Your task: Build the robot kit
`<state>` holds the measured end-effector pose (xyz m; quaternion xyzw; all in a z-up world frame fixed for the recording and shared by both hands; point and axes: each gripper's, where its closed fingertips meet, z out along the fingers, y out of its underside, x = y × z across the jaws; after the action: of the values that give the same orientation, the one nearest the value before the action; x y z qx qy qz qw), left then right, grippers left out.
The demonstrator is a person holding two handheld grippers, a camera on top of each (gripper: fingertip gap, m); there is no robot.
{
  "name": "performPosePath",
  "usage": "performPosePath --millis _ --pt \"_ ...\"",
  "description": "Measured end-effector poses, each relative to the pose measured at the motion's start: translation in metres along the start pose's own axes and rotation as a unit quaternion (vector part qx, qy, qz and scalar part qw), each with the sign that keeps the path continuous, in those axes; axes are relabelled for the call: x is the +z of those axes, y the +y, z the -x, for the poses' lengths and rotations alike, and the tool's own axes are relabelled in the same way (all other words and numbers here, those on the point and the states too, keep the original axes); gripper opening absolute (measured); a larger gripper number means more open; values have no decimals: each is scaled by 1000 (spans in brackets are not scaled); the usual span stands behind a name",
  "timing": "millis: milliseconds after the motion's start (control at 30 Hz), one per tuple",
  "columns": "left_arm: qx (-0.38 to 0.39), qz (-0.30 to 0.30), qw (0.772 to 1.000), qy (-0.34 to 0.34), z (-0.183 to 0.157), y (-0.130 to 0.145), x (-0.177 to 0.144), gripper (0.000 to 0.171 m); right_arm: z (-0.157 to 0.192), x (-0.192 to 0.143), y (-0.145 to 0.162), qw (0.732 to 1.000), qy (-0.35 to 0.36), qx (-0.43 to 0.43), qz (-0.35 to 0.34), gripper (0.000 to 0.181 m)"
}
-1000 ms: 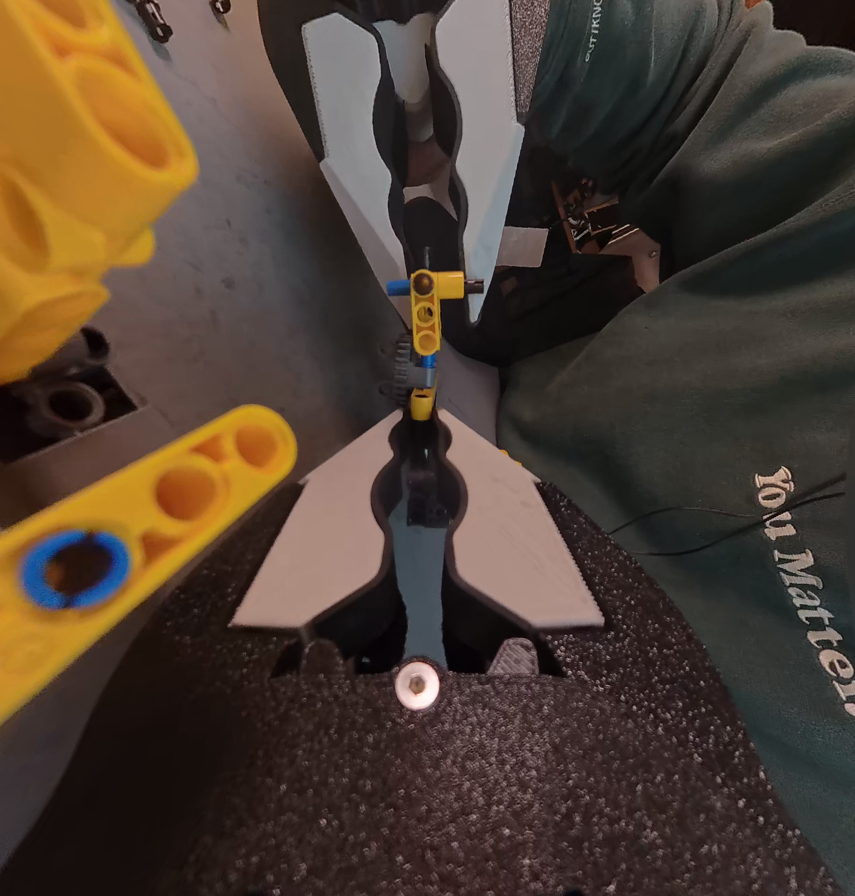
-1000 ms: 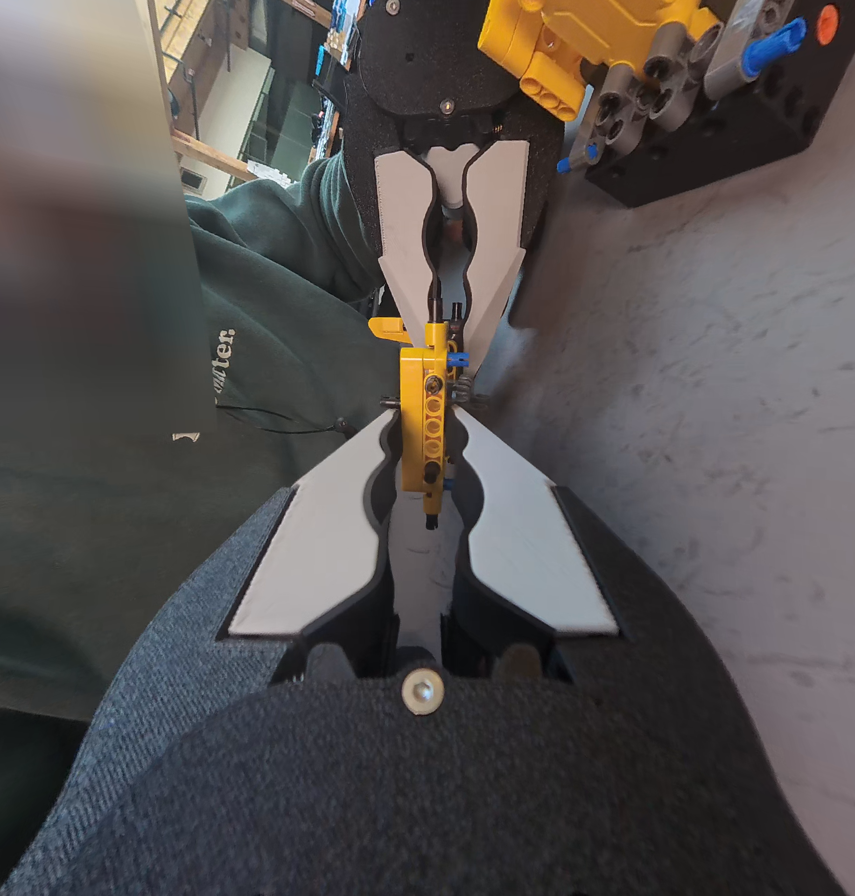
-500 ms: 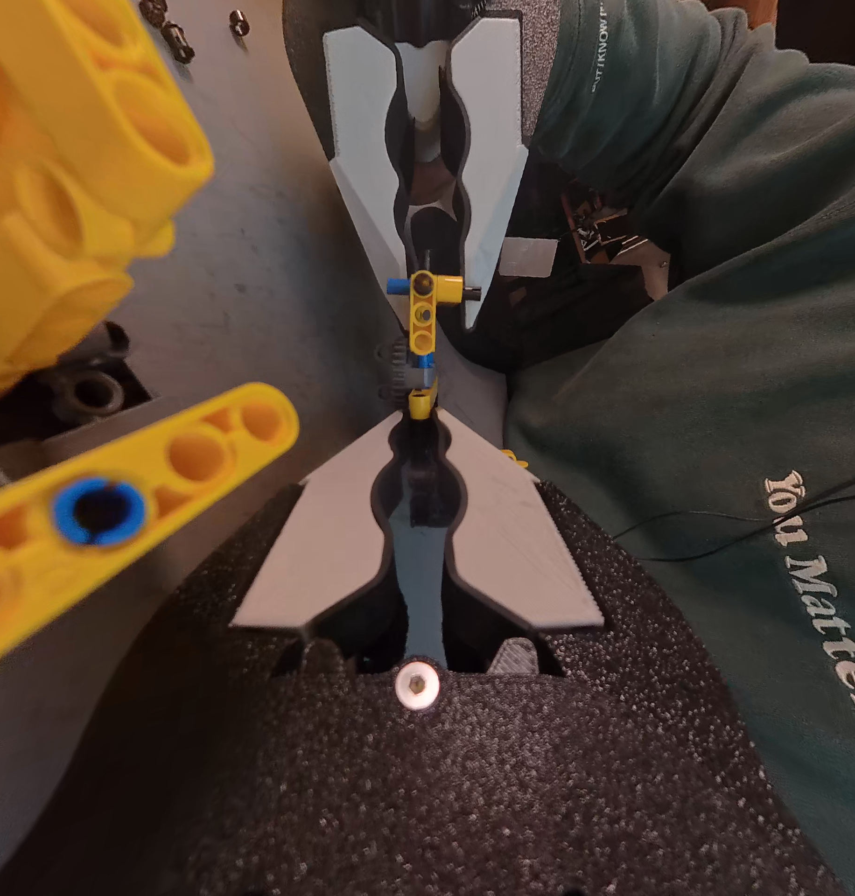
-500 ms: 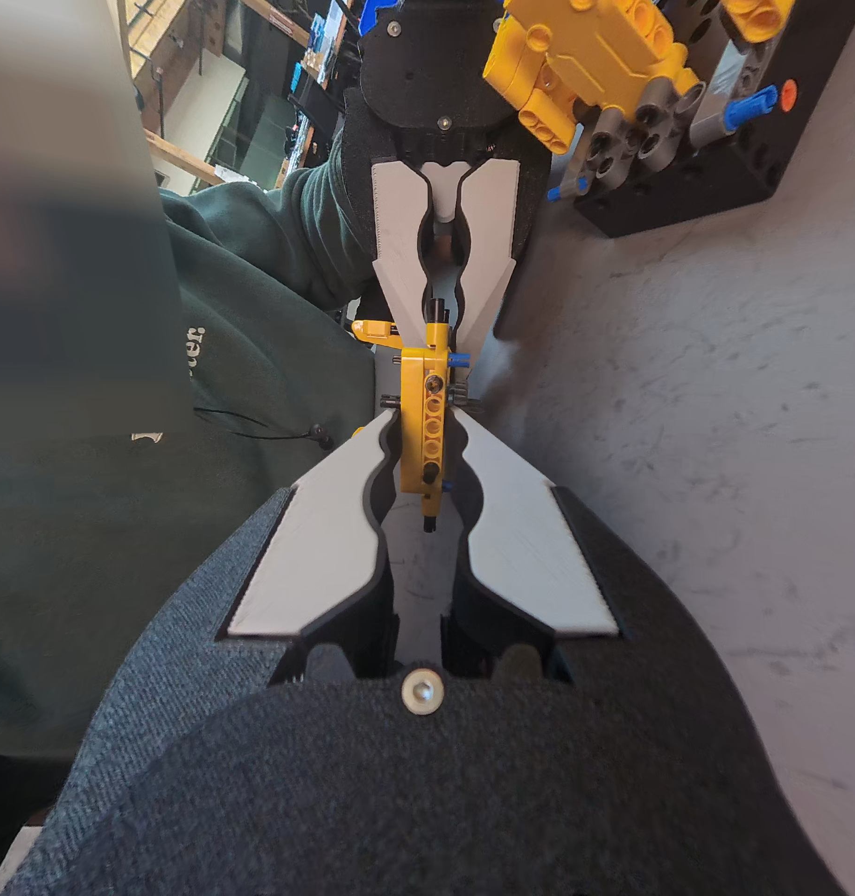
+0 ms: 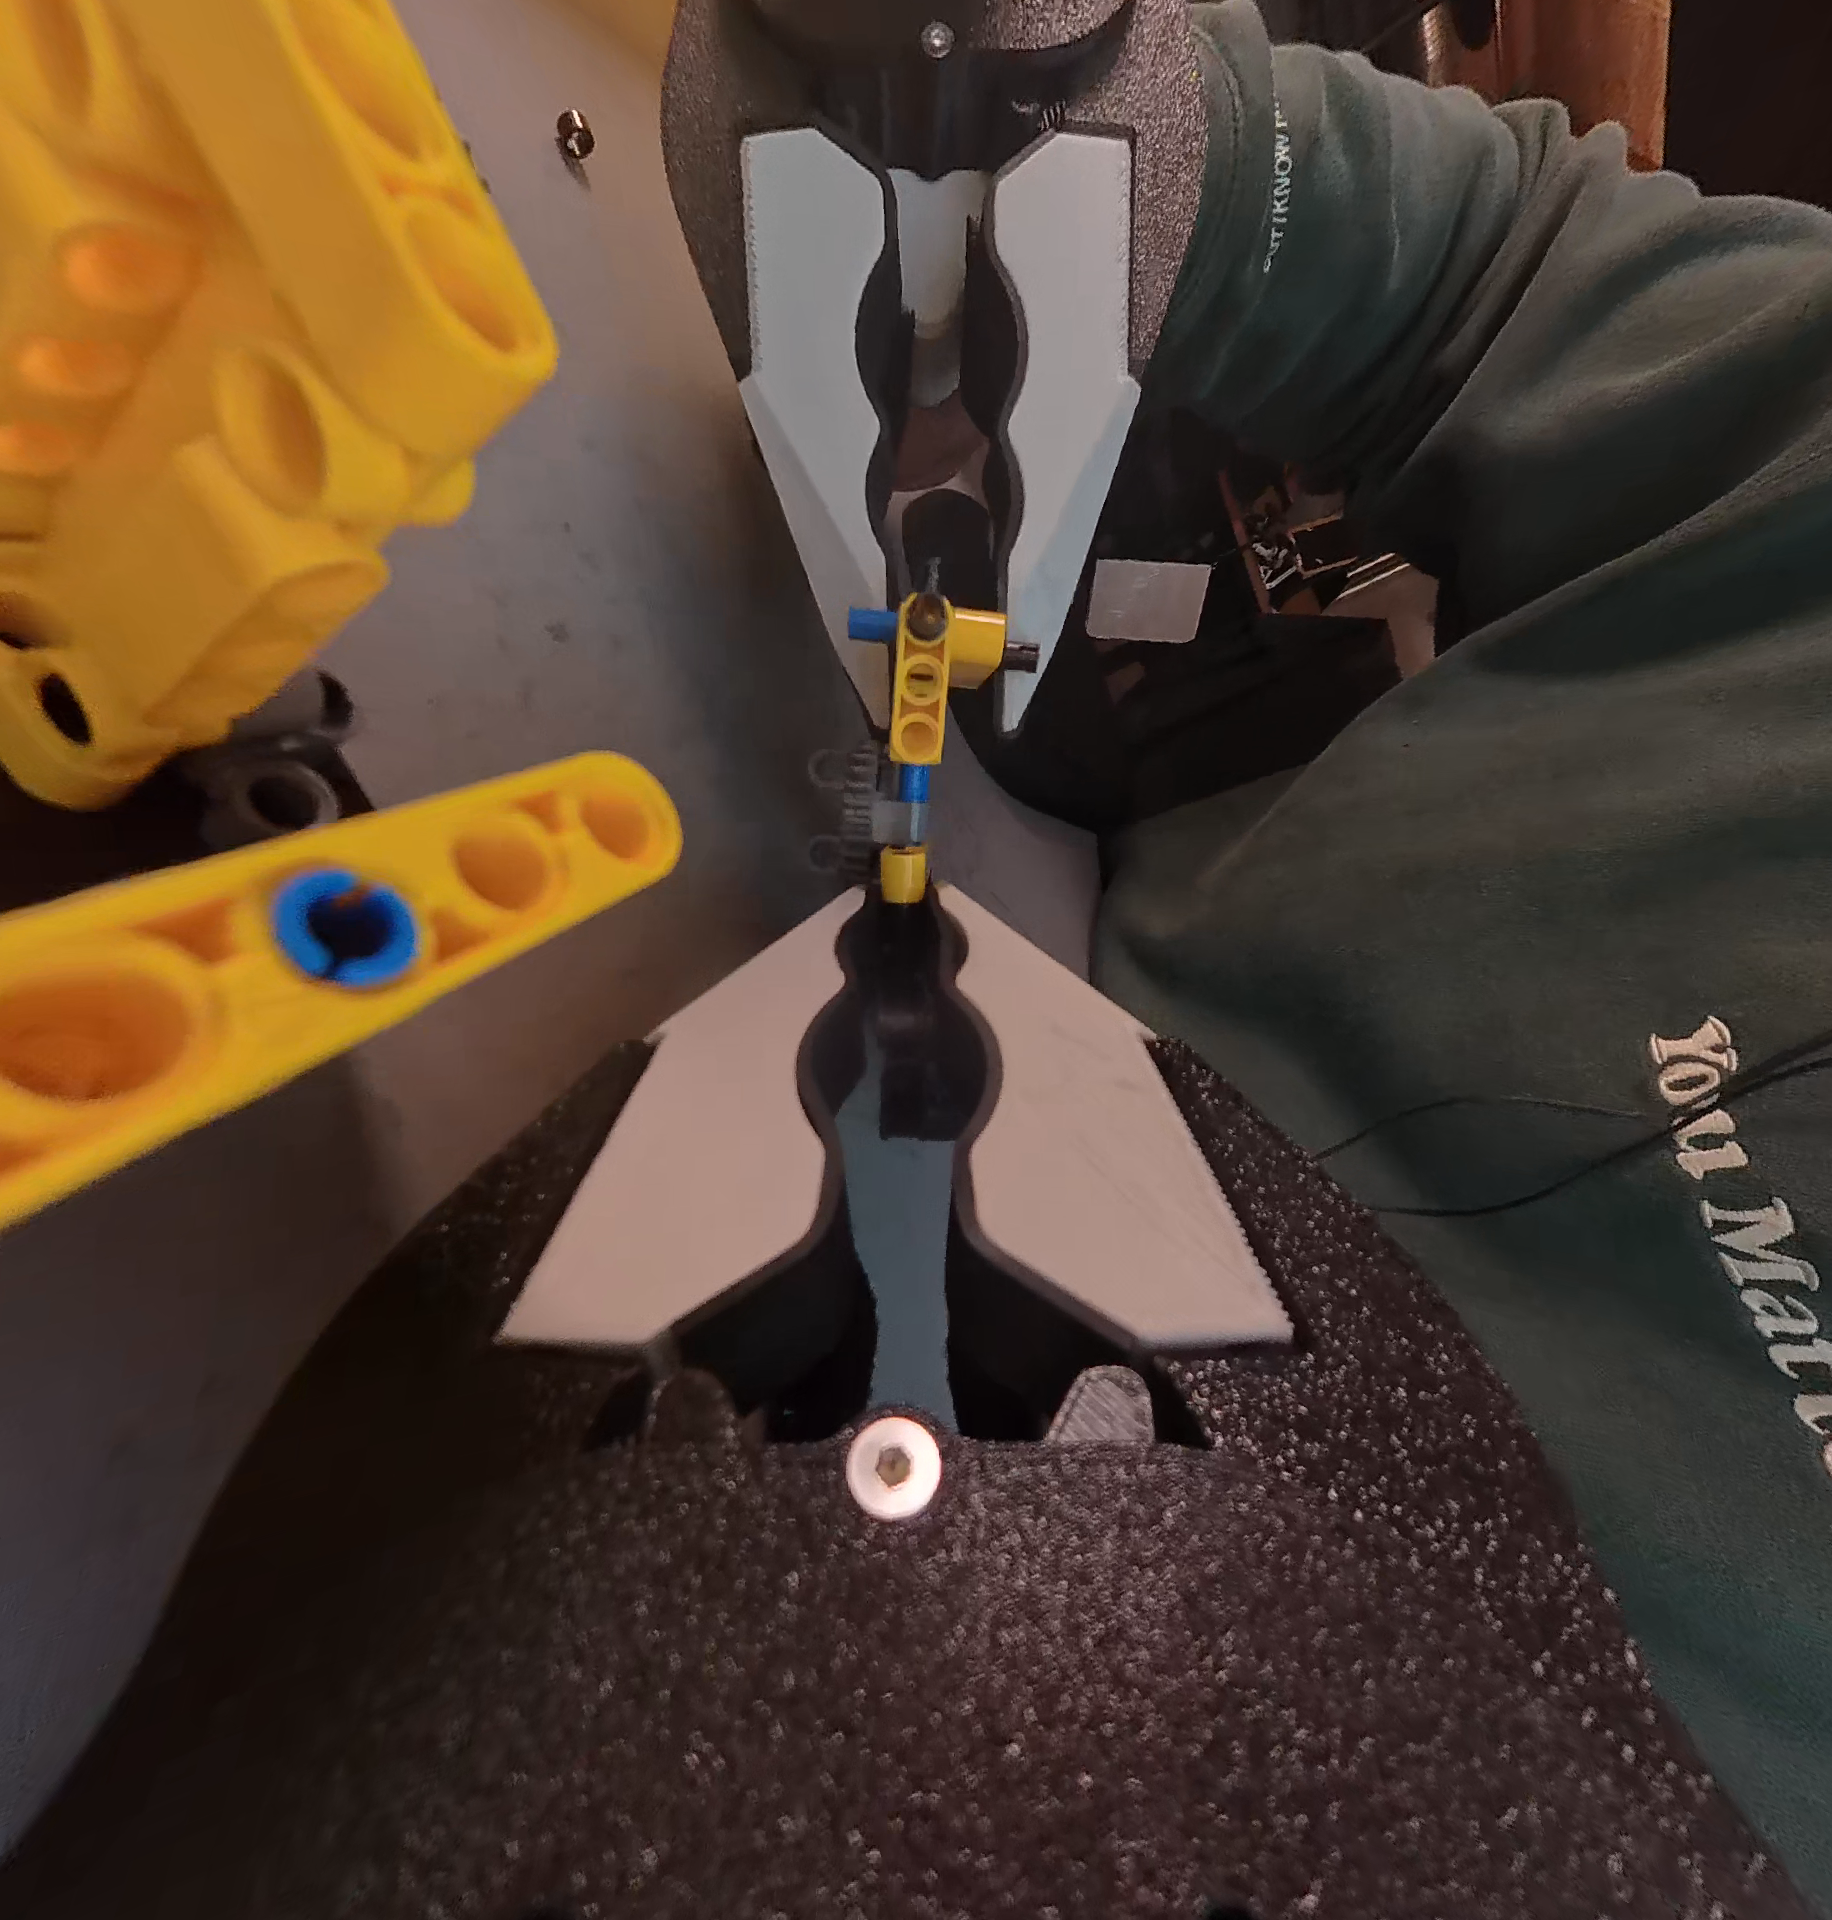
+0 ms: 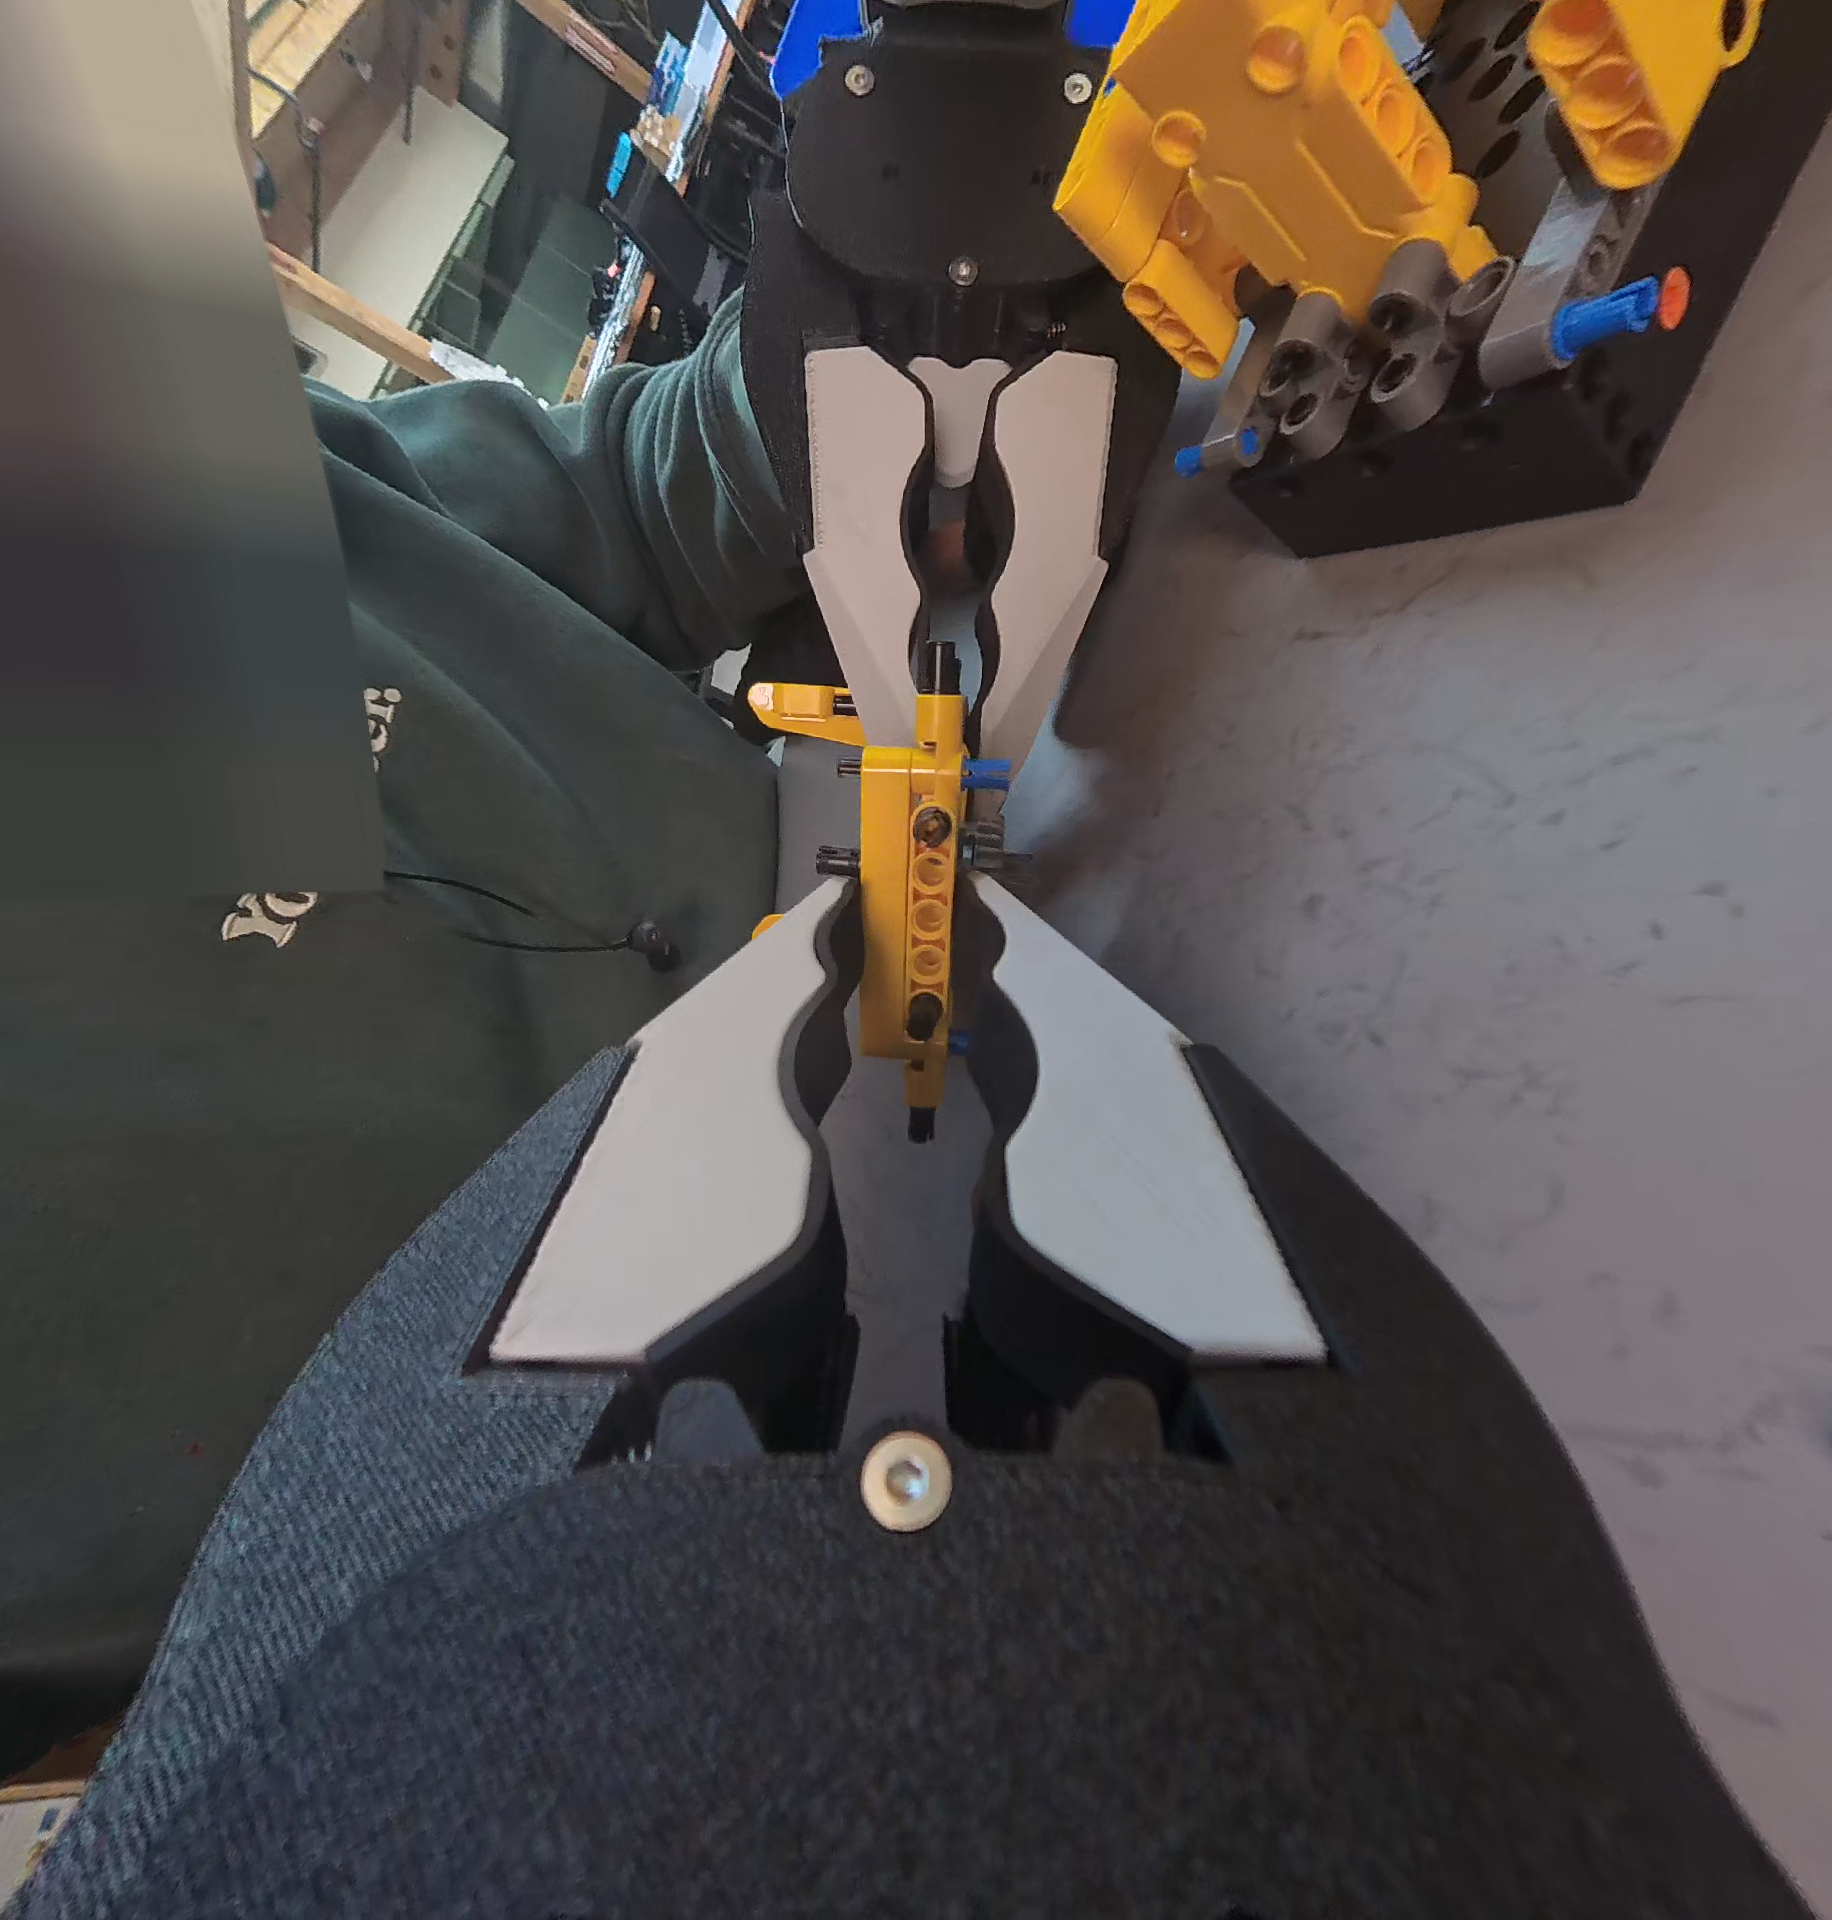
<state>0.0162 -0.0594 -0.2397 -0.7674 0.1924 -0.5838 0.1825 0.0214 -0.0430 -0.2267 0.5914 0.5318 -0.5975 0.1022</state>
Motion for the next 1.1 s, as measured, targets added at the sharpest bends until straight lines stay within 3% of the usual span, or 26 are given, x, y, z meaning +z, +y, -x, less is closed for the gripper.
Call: performPosePath --millis 300,633,900,1100 --pt "2 12 1000 -18 4 4 2 2 -8 2 3 999 -17 29 -10 15" --pt "-8 15 1000 10 -1 4 3 3 3 1 7 998 -47 36 -8 15" --pt "-10 16 1000 -5 3 4 2 3 -6 2 7 999 20 -24 10 15" --pt "-11 14 1000 -8 3 4 1 3 -10 3 5 999 23 -26 9 15"
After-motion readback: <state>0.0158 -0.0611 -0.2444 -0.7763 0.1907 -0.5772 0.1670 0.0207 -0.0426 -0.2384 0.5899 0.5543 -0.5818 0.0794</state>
